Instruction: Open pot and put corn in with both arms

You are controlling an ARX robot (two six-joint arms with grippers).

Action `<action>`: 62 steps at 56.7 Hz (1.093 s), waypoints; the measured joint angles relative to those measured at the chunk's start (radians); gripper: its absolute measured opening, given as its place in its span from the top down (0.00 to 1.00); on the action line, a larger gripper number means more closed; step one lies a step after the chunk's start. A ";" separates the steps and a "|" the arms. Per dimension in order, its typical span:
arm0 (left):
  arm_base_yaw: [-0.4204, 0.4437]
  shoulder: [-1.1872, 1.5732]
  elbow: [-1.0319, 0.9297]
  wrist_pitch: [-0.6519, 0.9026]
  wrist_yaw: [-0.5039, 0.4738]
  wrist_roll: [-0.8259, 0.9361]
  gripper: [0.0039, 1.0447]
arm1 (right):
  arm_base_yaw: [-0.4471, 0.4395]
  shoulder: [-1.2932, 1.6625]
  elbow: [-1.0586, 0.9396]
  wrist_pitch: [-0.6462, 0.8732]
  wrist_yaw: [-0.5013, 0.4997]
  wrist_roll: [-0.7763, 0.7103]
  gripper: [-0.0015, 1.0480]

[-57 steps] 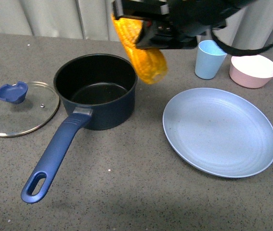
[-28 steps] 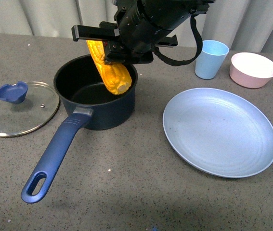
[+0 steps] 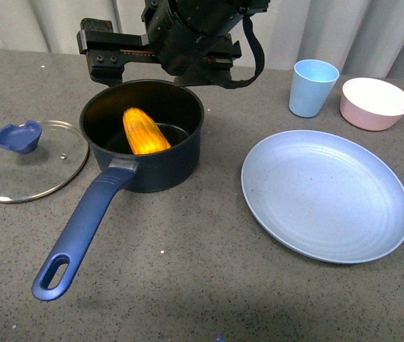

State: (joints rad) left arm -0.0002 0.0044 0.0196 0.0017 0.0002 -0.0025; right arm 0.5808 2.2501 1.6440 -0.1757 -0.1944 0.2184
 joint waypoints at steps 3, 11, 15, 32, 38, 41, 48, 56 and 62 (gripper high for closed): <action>0.000 0.000 0.000 0.000 0.000 0.000 0.06 | -0.003 -0.021 -0.038 0.032 0.014 0.013 0.08; 0.000 0.000 0.000 0.000 0.000 0.000 0.06 | -0.022 -0.135 -0.204 0.159 0.075 0.019 0.09; 0.000 0.000 0.000 0.000 0.000 0.000 0.06 | -0.035 -0.217 -0.302 0.232 0.125 0.012 0.09; 0.000 0.000 0.000 0.000 0.000 0.000 0.06 | -0.161 -0.639 -0.805 0.403 0.222 0.033 0.09; 0.000 0.000 0.000 0.000 0.000 0.000 0.06 | -0.225 -0.789 -0.977 0.415 0.257 0.040 0.09; 0.000 0.000 0.000 0.000 0.000 0.000 0.06 | -0.257 -0.864 -1.044 0.414 0.269 0.041 0.09; 0.000 0.000 0.000 0.000 0.000 0.000 0.06 | -0.332 -1.071 -1.210 0.395 0.325 0.039 0.09; 0.000 0.000 0.000 0.000 0.000 0.000 0.06 | -0.391 -1.240 -1.348 0.374 0.343 0.008 0.09; 0.000 0.000 0.000 0.000 0.000 0.000 0.06 | -0.442 -1.387 -1.419 0.319 0.330 -0.029 0.09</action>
State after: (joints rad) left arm -0.0002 0.0044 0.0196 0.0017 -0.0002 -0.0029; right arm 0.1390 0.8635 0.2249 0.1429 0.1360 0.1898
